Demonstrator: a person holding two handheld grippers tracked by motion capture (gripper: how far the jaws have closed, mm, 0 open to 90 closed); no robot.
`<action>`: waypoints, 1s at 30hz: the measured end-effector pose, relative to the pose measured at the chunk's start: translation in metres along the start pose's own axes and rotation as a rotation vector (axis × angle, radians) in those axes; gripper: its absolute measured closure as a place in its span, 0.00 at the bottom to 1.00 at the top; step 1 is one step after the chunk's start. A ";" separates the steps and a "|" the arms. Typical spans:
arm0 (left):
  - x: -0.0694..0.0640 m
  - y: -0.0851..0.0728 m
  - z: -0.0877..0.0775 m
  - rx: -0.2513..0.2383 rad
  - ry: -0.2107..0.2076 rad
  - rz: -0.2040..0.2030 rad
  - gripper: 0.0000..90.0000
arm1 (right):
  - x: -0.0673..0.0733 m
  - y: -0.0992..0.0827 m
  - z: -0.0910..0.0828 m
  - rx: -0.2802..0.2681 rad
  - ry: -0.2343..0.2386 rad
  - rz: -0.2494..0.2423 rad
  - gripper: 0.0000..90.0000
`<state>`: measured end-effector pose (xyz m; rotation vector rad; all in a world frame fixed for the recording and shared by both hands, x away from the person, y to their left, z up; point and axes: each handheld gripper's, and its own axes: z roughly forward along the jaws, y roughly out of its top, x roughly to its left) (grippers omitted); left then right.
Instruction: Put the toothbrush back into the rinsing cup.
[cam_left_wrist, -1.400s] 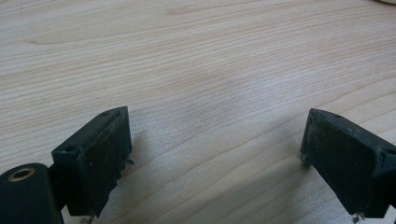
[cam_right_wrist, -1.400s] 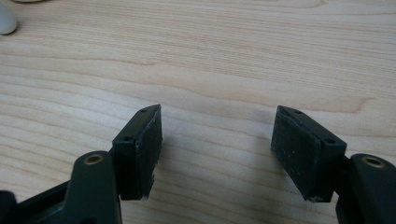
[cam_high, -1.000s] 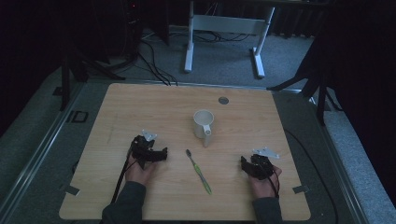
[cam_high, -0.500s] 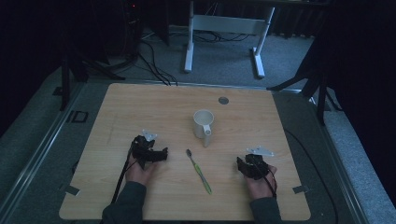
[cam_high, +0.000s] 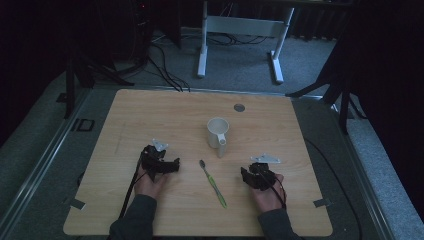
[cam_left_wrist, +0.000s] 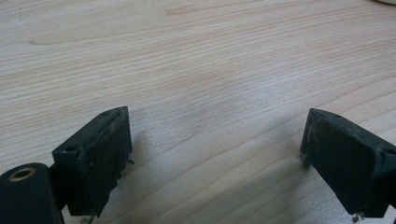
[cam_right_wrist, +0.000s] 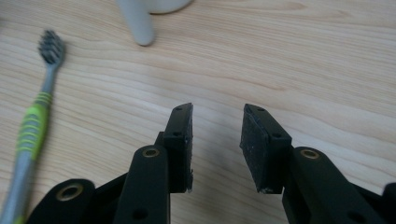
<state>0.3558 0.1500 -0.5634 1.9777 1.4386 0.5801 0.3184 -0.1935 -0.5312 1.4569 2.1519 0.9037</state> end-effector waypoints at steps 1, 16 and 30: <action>0.000 0.000 0.000 0.000 0.000 0.000 0.10 | 0.002 0.002 0.001 0.004 0.005 -0.004 0.71; 0.000 0.000 0.000 0.000 0.000 0.000 0.10 | 0.032 0.024 0.007 0.039 0.063 -0.065 0.71; 0.000 0.000 0.000 0.000 0.000 0.000 0.10 | 0.059 0.041 0.013 0.134 0.126 -0.129 0.72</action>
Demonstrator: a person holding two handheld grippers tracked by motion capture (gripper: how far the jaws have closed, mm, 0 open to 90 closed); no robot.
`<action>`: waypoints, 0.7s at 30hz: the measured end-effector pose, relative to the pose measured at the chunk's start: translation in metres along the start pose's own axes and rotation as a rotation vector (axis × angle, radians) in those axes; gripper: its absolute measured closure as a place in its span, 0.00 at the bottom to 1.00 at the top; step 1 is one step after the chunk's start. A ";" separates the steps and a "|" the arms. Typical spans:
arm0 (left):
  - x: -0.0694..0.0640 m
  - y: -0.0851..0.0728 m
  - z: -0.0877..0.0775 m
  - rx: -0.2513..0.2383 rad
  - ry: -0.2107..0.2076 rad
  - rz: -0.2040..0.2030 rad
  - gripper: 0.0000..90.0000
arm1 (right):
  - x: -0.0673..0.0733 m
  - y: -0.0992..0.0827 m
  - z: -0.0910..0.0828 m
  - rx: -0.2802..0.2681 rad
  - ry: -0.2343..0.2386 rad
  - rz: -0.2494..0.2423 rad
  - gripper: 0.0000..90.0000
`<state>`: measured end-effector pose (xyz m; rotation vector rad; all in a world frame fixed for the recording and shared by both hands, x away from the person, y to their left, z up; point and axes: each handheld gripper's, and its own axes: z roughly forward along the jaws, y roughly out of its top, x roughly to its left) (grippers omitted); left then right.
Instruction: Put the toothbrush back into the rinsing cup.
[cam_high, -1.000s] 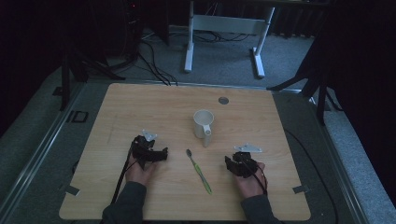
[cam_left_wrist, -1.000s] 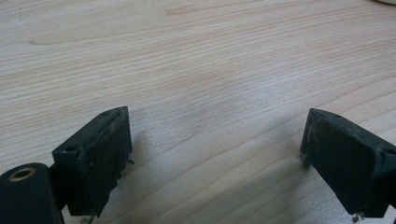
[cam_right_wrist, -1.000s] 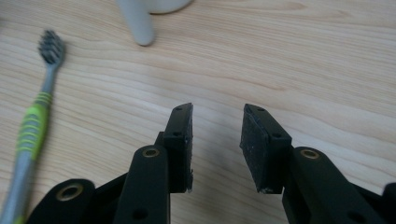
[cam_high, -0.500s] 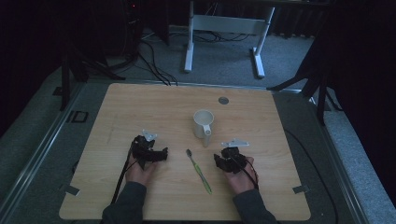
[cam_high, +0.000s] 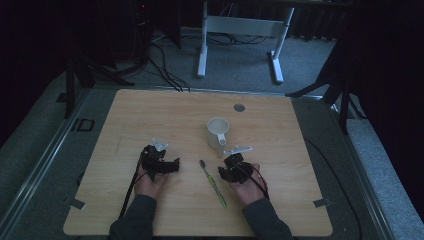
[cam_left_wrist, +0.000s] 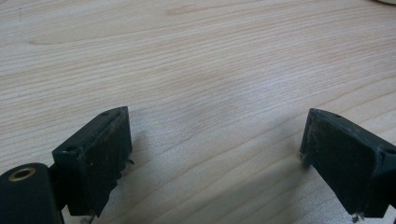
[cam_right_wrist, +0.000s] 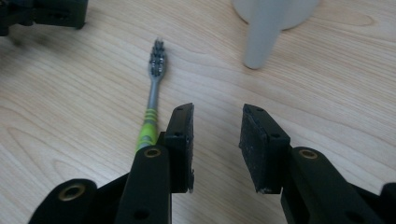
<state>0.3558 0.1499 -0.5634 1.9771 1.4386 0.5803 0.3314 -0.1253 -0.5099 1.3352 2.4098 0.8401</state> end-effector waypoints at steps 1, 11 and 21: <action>0.000 0.000 0.000 0.000 0.000 -0.001 0.10 | 0.001 0.001 0.000 0.004 0.002 -0.004 0.72; 0.000 0.000 0.000 0.000 0.000 -0.001 0.10 | 0.007 0.012 0.001 0.046 0.020 0.002 0.75; 0.000 0.000 0.000 0.000 0.000 -0.001 0.10 | 0.007 0.018 -0.002 0.078 0.038 -0.007 0.79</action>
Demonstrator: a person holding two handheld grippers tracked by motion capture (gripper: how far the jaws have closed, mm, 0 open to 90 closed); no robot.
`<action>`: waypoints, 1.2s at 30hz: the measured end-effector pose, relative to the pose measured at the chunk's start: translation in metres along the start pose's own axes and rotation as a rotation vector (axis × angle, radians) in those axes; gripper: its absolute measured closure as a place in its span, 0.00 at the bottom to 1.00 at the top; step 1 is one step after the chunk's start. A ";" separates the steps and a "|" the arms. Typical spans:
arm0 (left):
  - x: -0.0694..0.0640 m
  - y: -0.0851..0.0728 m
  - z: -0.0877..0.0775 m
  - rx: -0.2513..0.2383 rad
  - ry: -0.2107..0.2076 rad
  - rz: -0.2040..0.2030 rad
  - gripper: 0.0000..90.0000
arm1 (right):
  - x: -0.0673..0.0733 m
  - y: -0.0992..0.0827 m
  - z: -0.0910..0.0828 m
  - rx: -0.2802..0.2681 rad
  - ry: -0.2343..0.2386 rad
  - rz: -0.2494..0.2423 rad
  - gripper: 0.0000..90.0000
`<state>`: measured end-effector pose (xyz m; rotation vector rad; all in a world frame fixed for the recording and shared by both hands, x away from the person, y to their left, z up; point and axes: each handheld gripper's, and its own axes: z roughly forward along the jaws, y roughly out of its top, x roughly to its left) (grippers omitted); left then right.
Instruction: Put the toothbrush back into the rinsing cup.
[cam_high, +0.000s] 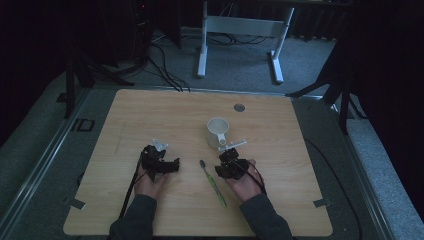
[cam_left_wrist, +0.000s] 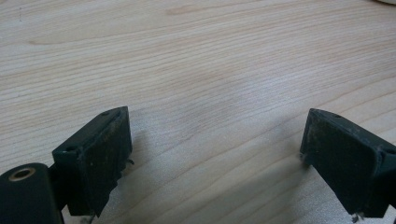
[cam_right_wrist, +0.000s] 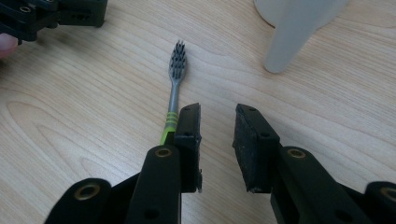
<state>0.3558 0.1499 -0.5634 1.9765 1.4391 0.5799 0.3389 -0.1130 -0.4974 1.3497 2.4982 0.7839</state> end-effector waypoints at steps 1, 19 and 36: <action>0.000 0.000 0.000 0.000 0.000 0.000 0.10 | 0.000 0.000 0.000 0.002 -0.003 -0.004 0.80; 0.000 0.000 0.000 0.000 0.000 0.000 0.10 | 0.002 0.013 0.004 0.109 0.028 0.003 0.79; 0.000 0.000 0.000 0.000 -0.002 0.002 0.10 | 0.011 0.021 0.011 0.195 0.031 -0.021 0.78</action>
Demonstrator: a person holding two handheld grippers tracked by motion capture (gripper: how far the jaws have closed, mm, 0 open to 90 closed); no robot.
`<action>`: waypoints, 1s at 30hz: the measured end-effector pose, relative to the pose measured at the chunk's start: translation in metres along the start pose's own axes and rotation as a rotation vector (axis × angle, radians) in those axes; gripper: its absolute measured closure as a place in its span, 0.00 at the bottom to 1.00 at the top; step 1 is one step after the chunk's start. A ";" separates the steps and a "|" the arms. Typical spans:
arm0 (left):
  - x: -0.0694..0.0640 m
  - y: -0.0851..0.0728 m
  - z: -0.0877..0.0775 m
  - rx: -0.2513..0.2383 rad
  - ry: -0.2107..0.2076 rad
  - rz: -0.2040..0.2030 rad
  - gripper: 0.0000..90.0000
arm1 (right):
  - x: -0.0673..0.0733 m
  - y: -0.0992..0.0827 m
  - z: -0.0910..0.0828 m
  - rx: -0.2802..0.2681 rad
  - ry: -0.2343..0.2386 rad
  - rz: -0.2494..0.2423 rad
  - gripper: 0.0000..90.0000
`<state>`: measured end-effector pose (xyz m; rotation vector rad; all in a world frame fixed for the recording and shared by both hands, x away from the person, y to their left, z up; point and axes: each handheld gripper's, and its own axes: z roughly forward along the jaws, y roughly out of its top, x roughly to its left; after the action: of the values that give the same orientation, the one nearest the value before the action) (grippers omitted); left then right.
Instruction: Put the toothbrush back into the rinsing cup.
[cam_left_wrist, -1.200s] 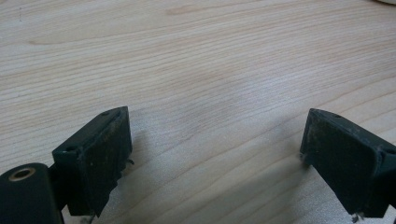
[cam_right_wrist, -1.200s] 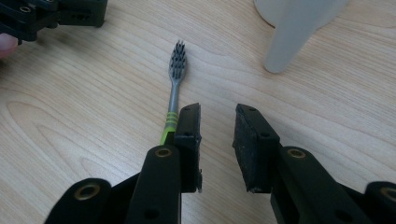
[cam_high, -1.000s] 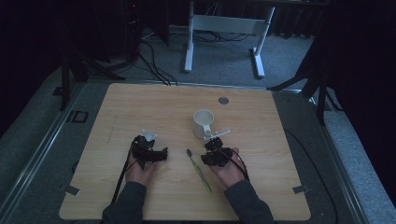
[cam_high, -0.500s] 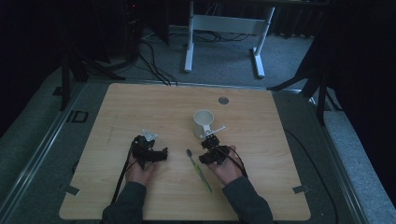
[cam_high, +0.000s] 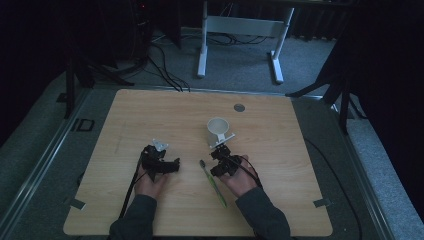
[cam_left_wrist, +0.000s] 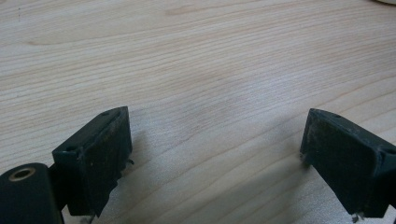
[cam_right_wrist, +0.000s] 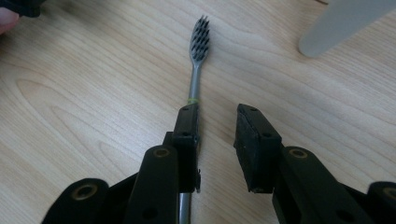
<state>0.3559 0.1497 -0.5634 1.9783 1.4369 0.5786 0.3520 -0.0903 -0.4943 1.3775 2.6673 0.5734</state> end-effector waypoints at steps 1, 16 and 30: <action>0.000 0.000 0.000 0.000 0.000 0.000 0.10 | 0.000 0.000 0.000 0.004 0.000 -0.003 0.78; 0.000 0.000 0.000 0.000 0.000 0.000 0.10 | 0.008 0.008 0.000 0.048 -0.015 -0.030 0.78; 0.000 0.000 0.000 -0.001 -0.001 -0.001 0.10 | 0.015 0.016 0.001 0.084 -0.016 -0.047 0.78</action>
<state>0.3562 0.1493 -0.5634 1.9773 1.4364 0.5776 0.3557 -0.0695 -0.4879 1.3292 2.7322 0.4484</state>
